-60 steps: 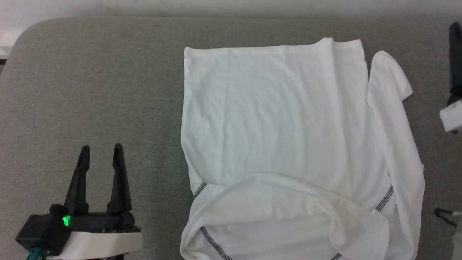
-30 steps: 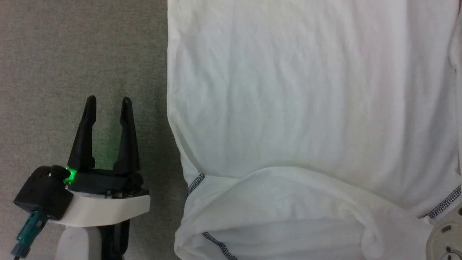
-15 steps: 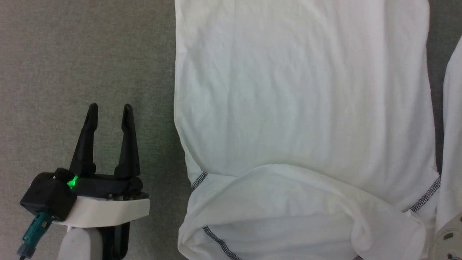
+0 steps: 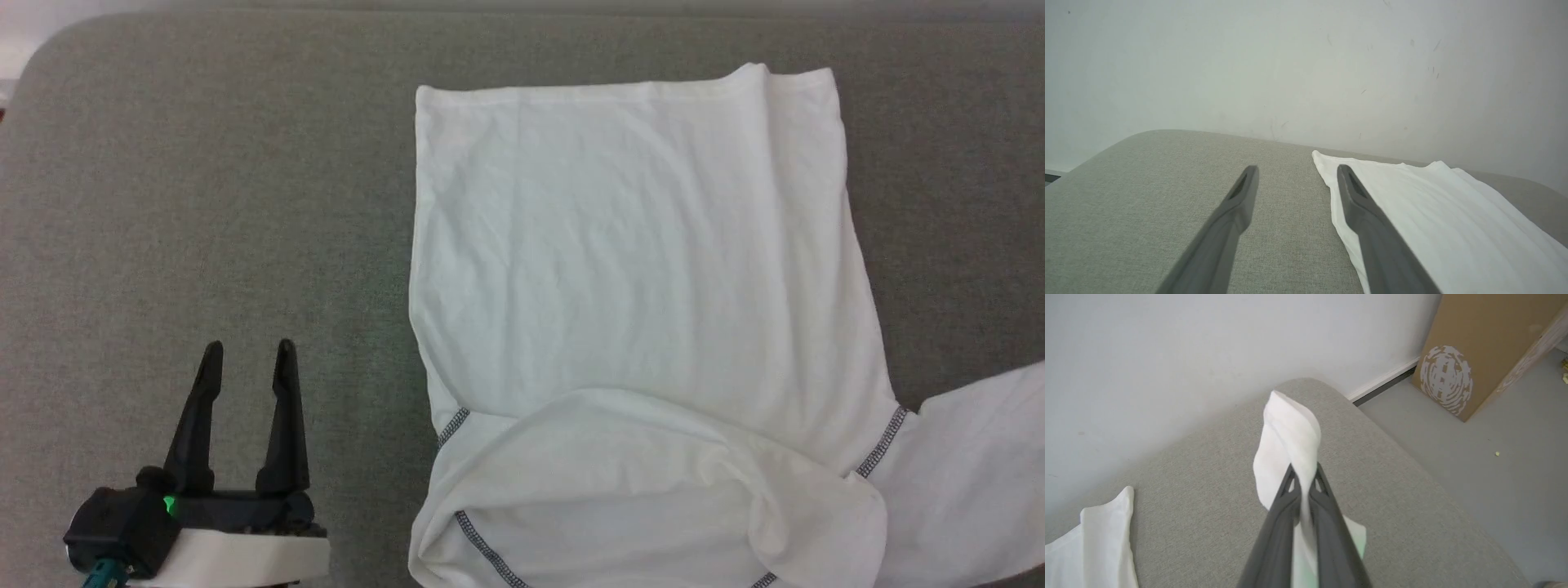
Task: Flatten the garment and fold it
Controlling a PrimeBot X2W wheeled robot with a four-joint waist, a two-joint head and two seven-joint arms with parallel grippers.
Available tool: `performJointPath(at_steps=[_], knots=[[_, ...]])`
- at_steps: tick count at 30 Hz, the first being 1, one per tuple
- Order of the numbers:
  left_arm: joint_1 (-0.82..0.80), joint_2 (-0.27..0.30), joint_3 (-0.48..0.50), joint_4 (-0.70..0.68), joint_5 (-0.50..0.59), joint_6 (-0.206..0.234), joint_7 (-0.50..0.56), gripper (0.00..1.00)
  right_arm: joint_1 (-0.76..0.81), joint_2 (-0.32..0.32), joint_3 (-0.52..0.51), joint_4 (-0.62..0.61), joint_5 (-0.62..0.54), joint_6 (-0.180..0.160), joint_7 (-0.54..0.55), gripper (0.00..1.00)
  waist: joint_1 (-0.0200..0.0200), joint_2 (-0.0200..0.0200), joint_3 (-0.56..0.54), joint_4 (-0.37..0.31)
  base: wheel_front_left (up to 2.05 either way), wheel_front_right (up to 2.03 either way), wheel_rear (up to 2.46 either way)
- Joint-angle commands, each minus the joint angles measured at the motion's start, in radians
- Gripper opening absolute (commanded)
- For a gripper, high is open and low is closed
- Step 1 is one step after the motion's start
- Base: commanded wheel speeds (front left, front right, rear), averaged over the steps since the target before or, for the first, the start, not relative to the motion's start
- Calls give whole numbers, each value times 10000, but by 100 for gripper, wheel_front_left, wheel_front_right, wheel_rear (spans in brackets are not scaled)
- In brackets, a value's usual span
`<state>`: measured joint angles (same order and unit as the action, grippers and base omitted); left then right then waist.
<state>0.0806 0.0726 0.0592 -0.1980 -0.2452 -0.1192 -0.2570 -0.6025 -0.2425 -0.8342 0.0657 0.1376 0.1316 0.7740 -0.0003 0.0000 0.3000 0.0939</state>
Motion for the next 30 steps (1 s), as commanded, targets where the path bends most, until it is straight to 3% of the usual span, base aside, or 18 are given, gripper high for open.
performJointPath(at_steps=[1, 8, 13, 18, 30], knots=[[132, -28, 34, 8, 41, 78, -43, 100, 254, -56, -167, -46, 86, -9, -1, 0, 3, 0, -831, -239, 0, 0, 0], [700, -22, 42, 55, 17, 213, 118, 100, 1467, -424, -1074, 19, 170, -9, -99, 0, 3, 0, -1719, -298, 0, 0, 0], [1129, -22, 43, 28, 31, 346, 261, 100, 2069, -509, -700, -40, 437, -9, -65, 0, 3, 0, -2470, -259, 0, 0, 0], [1586, 39, 78, -118, 109, 486, 433, 100, 2602, -335, 566, -383, 1045, -9, 273, 0, 3, 0, -2957, -190, 0, 0, 0], [1587, 101, -118, -427, 99, 566, 639, 100, 3434, 1444, 4871, -2550, 2668, -9, 1098, 0, 3, 0, -2743, 372, 0, 0, 0]])
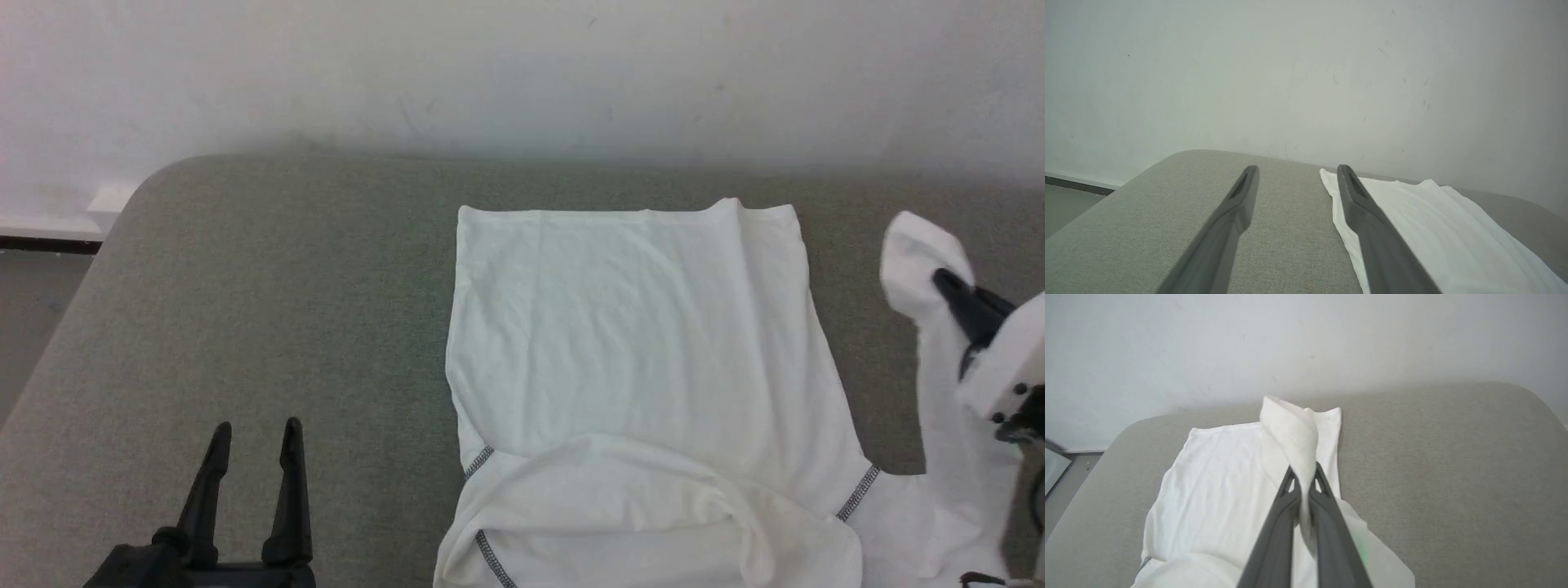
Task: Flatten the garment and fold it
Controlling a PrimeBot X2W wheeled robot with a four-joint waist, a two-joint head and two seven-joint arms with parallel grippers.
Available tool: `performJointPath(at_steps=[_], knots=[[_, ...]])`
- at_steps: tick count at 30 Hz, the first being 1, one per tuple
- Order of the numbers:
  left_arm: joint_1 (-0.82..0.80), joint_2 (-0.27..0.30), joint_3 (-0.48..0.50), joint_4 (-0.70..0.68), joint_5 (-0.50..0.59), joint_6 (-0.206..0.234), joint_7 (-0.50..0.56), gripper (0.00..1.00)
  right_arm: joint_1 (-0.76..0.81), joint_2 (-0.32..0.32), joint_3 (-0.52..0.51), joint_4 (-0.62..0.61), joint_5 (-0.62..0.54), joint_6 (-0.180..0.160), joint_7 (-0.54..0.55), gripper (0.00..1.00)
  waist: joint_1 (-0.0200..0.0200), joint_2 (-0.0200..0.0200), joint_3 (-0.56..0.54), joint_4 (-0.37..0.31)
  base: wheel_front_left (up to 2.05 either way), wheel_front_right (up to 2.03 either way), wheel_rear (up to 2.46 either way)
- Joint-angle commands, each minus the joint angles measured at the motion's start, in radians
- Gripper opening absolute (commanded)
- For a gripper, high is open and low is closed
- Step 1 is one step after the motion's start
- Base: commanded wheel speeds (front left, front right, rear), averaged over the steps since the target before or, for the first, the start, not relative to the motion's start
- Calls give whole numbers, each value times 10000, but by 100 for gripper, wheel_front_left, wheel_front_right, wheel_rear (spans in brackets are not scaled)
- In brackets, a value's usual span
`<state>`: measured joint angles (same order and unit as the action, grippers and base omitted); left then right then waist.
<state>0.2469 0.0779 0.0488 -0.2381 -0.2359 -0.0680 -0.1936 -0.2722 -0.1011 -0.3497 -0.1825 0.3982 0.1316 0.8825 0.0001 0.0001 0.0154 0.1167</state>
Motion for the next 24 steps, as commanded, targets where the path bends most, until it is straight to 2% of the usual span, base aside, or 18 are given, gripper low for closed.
performJointPath(at_steps=[1, 7, 12, 14, 18, 24], knots=[[-100, 44, -27, -14, -7, 64, -2, 100, 193, 155, 418, -272, 117, -9, 73, 0, -1, -1, 130, 213, 0, 0, 0], [-232, 24, -50, 60, -94, 124, -93, 100, 429, 469, 2949, -1085, 494, -9, 350, 0, -1, -1, 329, 532, 0, 0, 0], [-373, -9, -153, 190, -174, 141, -196, 100, 543, 503, 4949, -1006, 882, -9, 246, 0, -1, -1, 524, 726, 0, 0, 0], [-458, -24, -213, 253, -212, 139, -237, 100, 627, 505, 5567, -747, 1020, -9, 71, 0, -1, -1, 617, 818, 0, 0, 0], [-642, -49, -313, 411, -290, 125, -315, 100, 641, 507, 6701, -3, 470, -9, -549, 0, -1, -1, 817, 1009, 0, 0, 0], [-850, -68, -403, 636, -362, 113, -412, 100, 748, 508, 7519, 2035, -1, -9, -2009, 0, -1, -1, 1032, 1271, 0, 0, 0]])
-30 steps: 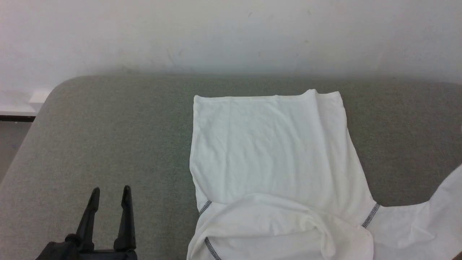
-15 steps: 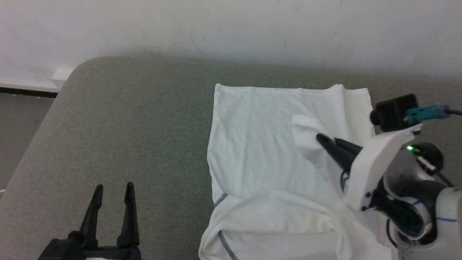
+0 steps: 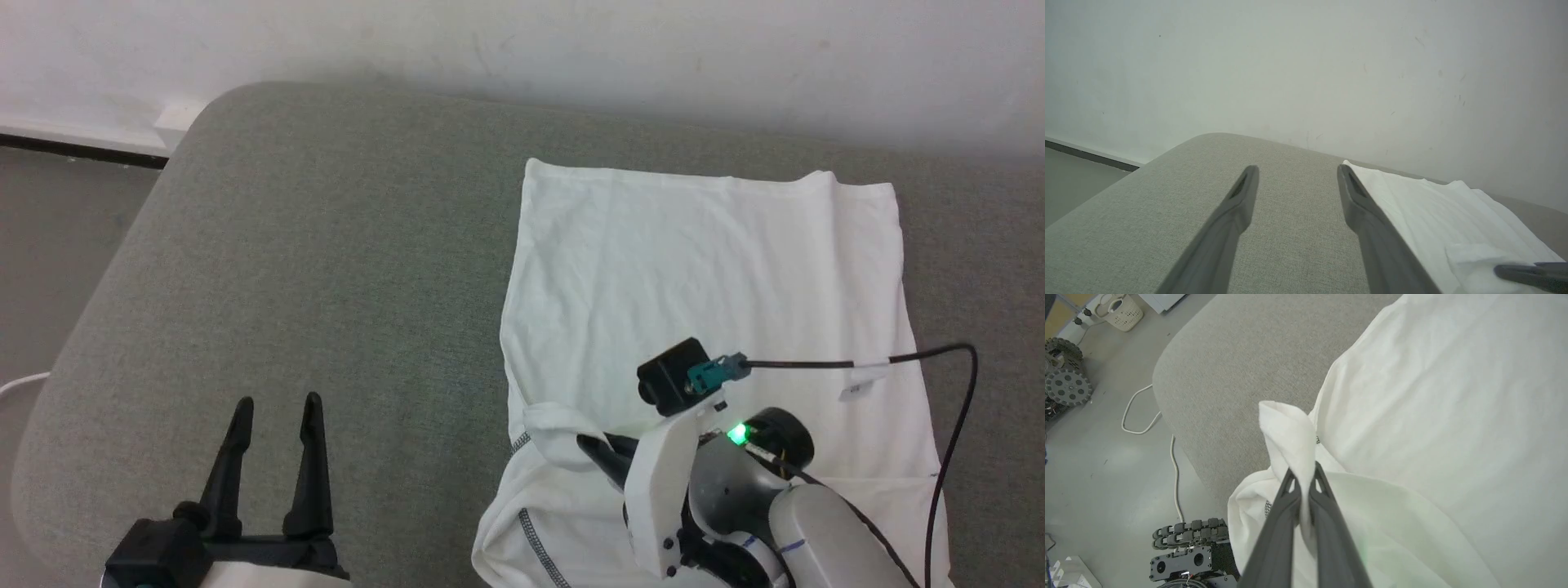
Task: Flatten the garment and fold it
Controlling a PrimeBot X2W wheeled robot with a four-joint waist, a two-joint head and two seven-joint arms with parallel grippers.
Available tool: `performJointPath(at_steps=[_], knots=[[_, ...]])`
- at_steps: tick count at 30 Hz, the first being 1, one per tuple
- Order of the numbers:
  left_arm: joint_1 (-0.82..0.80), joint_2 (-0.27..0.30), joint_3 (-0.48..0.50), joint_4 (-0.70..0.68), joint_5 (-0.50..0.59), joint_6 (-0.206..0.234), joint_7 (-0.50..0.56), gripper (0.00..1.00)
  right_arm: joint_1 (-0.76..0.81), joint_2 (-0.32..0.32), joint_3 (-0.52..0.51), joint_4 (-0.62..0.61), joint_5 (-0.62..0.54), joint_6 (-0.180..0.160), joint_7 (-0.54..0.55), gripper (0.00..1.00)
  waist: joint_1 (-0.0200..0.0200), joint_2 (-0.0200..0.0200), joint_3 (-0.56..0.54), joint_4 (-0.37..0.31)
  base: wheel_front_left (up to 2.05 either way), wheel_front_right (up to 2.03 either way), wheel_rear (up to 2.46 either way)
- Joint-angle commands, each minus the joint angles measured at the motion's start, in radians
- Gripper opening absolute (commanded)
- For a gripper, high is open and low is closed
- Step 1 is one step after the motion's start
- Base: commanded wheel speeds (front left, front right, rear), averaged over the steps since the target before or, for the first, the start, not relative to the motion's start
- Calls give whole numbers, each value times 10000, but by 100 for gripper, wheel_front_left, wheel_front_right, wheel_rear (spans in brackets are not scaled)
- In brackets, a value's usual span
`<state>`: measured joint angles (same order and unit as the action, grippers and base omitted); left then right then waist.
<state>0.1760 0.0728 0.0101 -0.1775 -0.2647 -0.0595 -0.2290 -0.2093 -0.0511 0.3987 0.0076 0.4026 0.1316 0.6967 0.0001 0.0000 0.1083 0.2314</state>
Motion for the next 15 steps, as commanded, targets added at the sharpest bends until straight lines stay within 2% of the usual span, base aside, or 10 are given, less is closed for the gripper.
performJointPath(at_steps=[1, 4, 5, 6, 7, 9, 10, 11, 15], knots=[[-178, -19, -38, 60, -85, 26, -69, 100, 116, 7, 100, 534, -71, -9, -436, 0, -1, 0, 136, 177, 0, 0, 0], [-301, -25, -137, 158, -85, 3, -94, 100, 33, 8, 327, 1715, -71, -9, -1186, 0, -1, 0, 195, 333, 0, 0, 0], [-335, -27, -165, 186, -88, -2, -100, 100, -15, 8, 400, 2098, -38, -9, -1401, 7, -1, 0, 207, 378, 0, 0, 0], [-359, -27, -185, 212, -85, -2, -105, 100, -81, 8, 490, 2444, -13, -9, -1597, 18, -1, 0, 214, 407, 0, 0, 0], [-377, -28, -199, 233, -85, 1, -111, 100, -151, 8, 570, 2771, 72, -9, -1815, 45, -1, 0, 220, 429, 0, 0, 0], [-395, -29, -220, 273, -89, 10, -120, 100, -308, 8, 813, 3377, 364, -9, -2157, 50, -1, 0, 210, 454, 0, 0, 0], [-390, -24, -227, 293, -89, 15, -123, 100, -403, 8, 944, 3643, 475, -9, -2310, 69, -1, 0, 194, 452, 0, 0, 0], [-377, -15, -237, 314, -88, 18, -120, 100, -489, 8, 1047, 3844, 656, -9, -2500, 100, -1, 0, 175, 446, 0, 0, 0], [-337, 12, -255, 353, -81, 50, -86, 100, -707, 8, 1286, 4160, 1309, -9, -3040, 100, -1, 0, 44, 393, 0, 0, 0]])
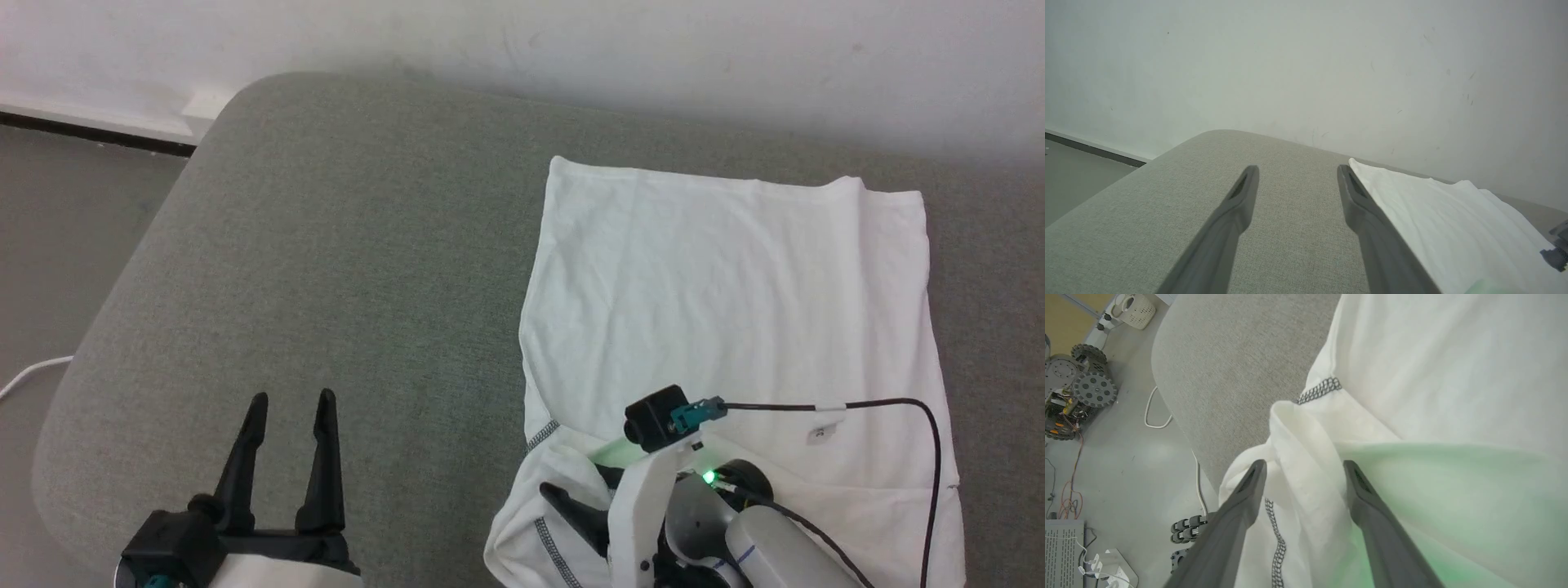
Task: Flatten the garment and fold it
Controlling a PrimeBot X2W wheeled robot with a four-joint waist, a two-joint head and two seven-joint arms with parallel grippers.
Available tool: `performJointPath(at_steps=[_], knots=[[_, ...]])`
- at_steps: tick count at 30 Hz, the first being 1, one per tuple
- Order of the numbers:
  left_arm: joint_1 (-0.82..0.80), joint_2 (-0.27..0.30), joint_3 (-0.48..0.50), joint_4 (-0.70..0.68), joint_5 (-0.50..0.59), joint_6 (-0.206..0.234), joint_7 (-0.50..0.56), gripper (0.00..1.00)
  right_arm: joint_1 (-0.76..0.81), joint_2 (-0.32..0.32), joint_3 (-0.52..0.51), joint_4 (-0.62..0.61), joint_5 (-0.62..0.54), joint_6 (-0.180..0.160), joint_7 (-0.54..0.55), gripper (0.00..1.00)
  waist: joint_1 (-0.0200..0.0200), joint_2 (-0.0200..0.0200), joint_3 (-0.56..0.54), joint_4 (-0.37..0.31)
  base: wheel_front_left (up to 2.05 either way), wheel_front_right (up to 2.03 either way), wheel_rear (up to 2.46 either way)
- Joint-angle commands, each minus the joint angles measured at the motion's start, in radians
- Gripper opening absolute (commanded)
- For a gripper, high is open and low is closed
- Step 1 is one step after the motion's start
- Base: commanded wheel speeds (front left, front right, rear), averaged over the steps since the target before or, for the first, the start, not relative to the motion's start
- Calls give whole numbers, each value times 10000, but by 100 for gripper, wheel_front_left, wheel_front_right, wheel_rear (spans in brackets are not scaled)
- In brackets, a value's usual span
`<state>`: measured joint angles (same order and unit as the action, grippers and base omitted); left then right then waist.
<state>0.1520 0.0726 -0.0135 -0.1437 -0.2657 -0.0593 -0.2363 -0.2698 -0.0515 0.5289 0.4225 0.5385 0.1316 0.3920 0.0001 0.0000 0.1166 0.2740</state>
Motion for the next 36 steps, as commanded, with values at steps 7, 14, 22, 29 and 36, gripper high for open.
performJointPath(at_steps=[7, 14, 22, 29, 36], knots=[[161, 96, -24, -186, -59, 154, 72, 100, -147, 12, -1382, -1398, 1073, -9, -782, 100, -1, 0, -352, -455, 0, 0, 0], [281, 69, -63, -522, -325, 140, 23, 100, 1066, 12, -5013, -4179, -520, -9, -2355, 100, -1, 0, -350, -987, 0, 0, 0], [423, 124, -131, -587, -250, 59, -105, 100, 2886, 12, -7508, -5901, -1956, -9, -4028, 100, -1, 0, -283, -1486, 0, 0, 0], [590, 137, -116, -267, -169, -38, -214, 100, 4066, 12, -7833, -5824, -2983, -9, -4923, 100, -1, 0, -267, -1856, 0, 0, 0], [-396, 694, -142, -167, 80, -231, -21, 100, 3934, 12, -7515, -5736, -2947, -9, -5131, 100, -1, 0, 225, -2075, 0, 0, 0]])
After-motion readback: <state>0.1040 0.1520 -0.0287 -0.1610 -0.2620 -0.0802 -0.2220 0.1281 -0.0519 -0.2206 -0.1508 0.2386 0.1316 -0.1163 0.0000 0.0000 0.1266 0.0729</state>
